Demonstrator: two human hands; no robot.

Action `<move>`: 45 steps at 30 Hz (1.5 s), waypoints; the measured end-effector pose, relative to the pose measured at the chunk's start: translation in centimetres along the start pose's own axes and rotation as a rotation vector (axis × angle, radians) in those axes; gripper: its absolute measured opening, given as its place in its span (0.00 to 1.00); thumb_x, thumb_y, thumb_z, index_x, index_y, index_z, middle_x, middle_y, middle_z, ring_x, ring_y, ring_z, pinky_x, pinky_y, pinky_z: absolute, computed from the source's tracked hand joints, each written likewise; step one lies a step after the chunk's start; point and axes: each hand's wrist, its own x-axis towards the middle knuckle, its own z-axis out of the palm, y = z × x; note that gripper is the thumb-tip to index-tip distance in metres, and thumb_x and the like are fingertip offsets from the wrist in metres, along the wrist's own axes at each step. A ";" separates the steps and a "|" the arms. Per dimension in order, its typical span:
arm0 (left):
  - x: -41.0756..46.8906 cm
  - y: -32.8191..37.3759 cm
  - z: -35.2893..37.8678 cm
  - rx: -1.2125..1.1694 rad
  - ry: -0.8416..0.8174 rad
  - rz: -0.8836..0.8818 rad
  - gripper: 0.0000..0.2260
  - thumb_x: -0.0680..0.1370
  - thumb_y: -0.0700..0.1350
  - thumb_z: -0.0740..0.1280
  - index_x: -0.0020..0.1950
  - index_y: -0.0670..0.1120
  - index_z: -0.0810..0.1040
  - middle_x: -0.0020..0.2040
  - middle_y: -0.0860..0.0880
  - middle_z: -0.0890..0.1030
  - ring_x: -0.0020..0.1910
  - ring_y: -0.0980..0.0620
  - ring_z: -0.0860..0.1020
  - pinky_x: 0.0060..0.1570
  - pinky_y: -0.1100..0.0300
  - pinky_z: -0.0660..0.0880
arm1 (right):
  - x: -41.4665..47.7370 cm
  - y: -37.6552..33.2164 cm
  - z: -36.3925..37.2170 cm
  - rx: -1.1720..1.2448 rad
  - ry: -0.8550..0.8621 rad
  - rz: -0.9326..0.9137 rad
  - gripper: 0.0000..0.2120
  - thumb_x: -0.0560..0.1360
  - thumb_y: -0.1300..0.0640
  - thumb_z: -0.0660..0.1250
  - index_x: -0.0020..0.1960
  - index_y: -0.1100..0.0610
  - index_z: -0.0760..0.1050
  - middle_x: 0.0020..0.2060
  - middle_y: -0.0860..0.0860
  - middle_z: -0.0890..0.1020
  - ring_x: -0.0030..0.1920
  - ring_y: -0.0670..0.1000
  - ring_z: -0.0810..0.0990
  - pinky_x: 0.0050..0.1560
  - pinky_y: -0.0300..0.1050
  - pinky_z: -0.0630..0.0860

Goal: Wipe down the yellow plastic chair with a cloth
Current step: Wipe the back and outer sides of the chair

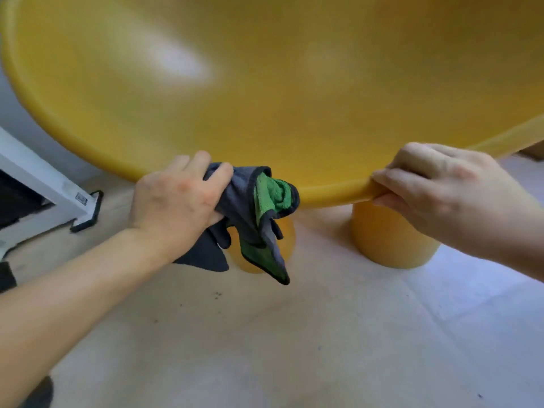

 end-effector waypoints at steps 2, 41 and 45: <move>0.4 1.2 -0.4 0.030 -0.047 -0.014 0.22 0.61 0.47 0.77 0.51 0.42 0.78 0.39 0.42 0.73 0.34 0.42 0.73 0.29 0.62 0.48 | 0.0 -0.2 0.6 0.058 0.053 0.019 0.09 0.75 0.58 0.67 0.42 0.63 0.79 0.37 0.59 0.77 0.34 0.60 0.77 0.29 0.51 0.76; 0.7 3.2 -1.7 -0.668 0.153 -0.382 0.05 0.73 0.41 0.64 0.47 0.47 0.71 0.37 0.48 0.73 0.38 0.40 0.73 0.33 0.53 0.65 | 7.0 -8.9 1.0 0.325 0.141 0.432 0.04 0.72 0.62 0.62 0.45 0.58 0.75 0.45 0.59 0.72 0.25 0.57 0.62 0.19 0.40 0.58; 1.0 5.7 -2.0 -0.797 0.167 -0.454 0.07 0.73 0.38 0.64 0.45 0.50 0.73 0.37 0.49 0.73 0.37 0.46 0.71 0.32 0.56 0.61 | 4.1 -10.4 3.0 0.335 0.152 0.262 0.14 0.76 0.52 0.63 0.53 0.61 0.78 0.56 0.62 0.76 0.45 0.60 0.76 0.30 0.50 0.75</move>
